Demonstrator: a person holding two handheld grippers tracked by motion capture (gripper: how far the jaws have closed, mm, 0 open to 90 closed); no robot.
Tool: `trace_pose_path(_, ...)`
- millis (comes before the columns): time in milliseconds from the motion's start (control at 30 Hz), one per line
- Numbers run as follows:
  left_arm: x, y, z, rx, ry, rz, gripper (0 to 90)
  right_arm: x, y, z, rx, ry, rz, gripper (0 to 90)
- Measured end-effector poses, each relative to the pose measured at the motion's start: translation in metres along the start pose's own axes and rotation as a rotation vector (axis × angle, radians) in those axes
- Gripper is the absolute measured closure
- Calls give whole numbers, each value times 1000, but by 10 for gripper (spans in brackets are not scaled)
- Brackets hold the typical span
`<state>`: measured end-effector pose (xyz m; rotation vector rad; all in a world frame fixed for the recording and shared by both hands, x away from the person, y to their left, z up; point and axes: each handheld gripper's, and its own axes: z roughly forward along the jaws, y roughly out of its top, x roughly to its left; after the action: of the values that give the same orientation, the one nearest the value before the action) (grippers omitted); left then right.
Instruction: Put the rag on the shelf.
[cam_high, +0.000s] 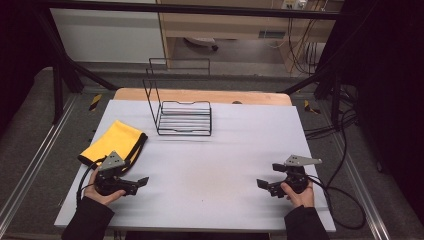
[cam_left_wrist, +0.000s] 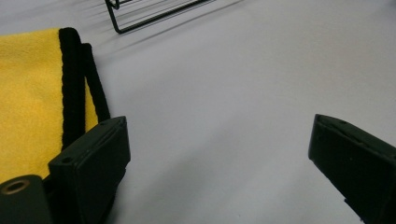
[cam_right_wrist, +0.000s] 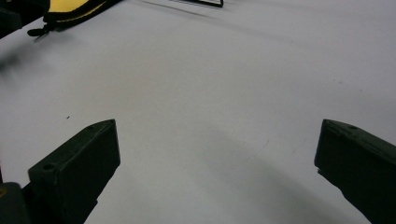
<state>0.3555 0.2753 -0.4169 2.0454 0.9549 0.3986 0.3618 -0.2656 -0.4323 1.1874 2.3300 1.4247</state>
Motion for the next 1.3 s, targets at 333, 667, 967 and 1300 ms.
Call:
trace_pose_path(333, 14, 15, -3, 48, 92, -18, 127, 0, 0, 2, 13, -3, 2, 8)
trace_pose_path(667, 50, 22, 12, 124, 188, -61, 310, 0, -1, 4, 26, -8, 4, 9)
trace_pose_path(967, 60, 8, 28, 235, 234, -25, 371, 0, 0, 3, 24, -9, 4, 8)
trace_pose_path(1300, 58, 0, 31, 236, 255, 5, 414, 0, 0, 2, 21, -11, 2, 8)
